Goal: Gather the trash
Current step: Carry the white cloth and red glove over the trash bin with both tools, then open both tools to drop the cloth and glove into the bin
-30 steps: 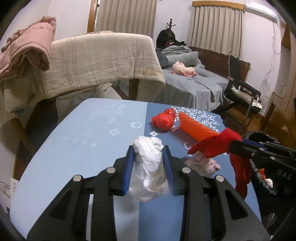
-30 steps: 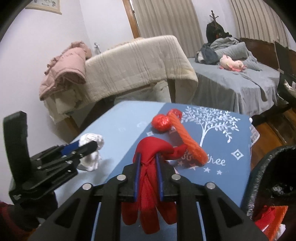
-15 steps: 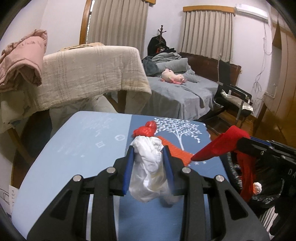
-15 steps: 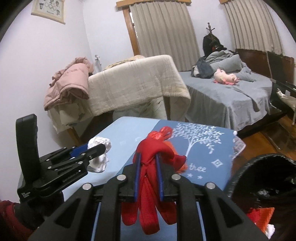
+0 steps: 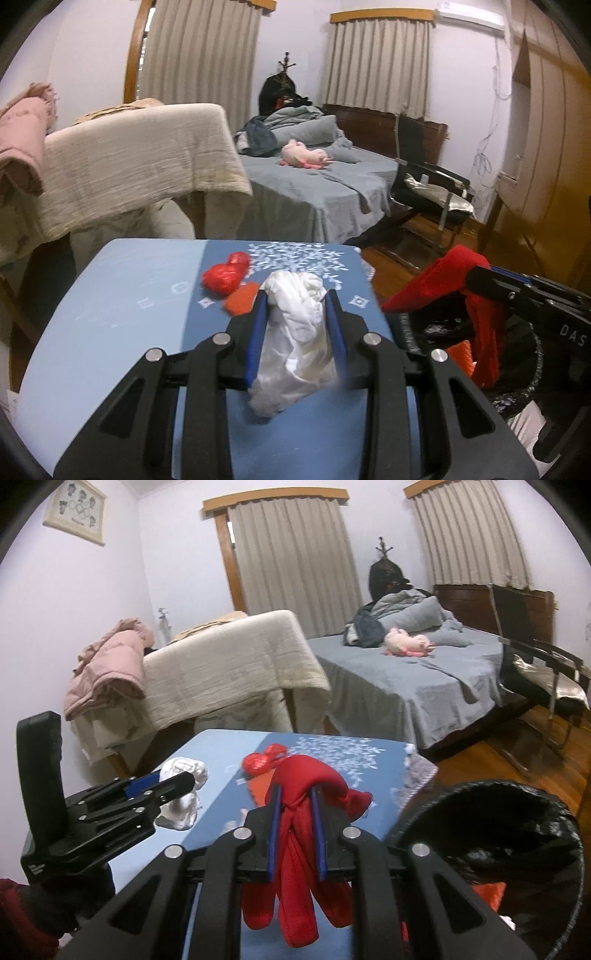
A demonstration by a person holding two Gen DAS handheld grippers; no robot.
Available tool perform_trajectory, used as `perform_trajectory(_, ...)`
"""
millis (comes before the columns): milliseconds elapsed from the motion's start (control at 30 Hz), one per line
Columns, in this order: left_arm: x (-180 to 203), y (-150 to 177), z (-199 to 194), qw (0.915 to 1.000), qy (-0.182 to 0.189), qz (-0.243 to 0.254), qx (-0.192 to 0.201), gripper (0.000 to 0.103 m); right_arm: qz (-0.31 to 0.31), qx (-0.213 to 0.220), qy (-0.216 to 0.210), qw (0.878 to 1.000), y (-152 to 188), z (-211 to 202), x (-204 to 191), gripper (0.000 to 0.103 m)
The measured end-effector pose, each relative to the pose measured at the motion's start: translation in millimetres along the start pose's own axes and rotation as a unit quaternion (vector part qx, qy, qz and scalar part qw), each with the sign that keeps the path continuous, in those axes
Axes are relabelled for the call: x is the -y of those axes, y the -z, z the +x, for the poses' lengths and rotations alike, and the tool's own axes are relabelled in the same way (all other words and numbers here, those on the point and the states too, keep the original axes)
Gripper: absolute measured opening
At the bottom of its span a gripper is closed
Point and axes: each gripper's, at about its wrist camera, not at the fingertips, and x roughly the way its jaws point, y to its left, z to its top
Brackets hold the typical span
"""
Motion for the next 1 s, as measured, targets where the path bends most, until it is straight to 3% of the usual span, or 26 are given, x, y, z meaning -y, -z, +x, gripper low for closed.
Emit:
perform_trajectory(567, 100, -5, 39, 0.9952, 0.090, 0.035, -0.015, 0.032, 0.041, 0.010, 0.102, 0.994, 12, -40, 93, 0.016)
perform_trajectory(1000, 174, -1, 77, 0.9849, 0.151, 0.078, -0.032, 0.033, 0.077, 0.004, 0.170, 0.982, 28, -63, 162, 0.016)
